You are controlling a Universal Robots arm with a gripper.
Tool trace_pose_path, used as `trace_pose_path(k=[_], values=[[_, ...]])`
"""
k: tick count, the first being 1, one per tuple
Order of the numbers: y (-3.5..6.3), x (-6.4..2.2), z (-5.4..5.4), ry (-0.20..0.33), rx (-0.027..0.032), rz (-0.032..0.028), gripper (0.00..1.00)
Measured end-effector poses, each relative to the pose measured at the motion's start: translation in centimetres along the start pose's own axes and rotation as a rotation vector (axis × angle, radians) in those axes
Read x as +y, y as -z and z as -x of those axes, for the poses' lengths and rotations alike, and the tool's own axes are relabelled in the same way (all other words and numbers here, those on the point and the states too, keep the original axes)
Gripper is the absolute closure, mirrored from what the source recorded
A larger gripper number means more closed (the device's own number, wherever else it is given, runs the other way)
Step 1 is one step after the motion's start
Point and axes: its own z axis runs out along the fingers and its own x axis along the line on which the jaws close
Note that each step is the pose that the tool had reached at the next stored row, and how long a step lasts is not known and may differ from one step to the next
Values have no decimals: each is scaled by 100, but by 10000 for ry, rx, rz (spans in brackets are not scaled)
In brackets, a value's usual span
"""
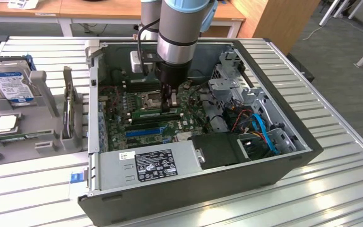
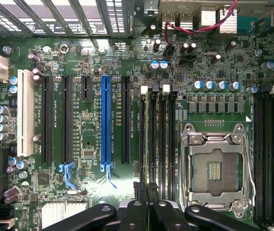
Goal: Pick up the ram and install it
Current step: 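Insert the ram into the slot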
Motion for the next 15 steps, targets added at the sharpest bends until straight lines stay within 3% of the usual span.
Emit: trace_pose_path(k=[15], values=[[-1, 0, 0, 188, 5, 6, 89]])
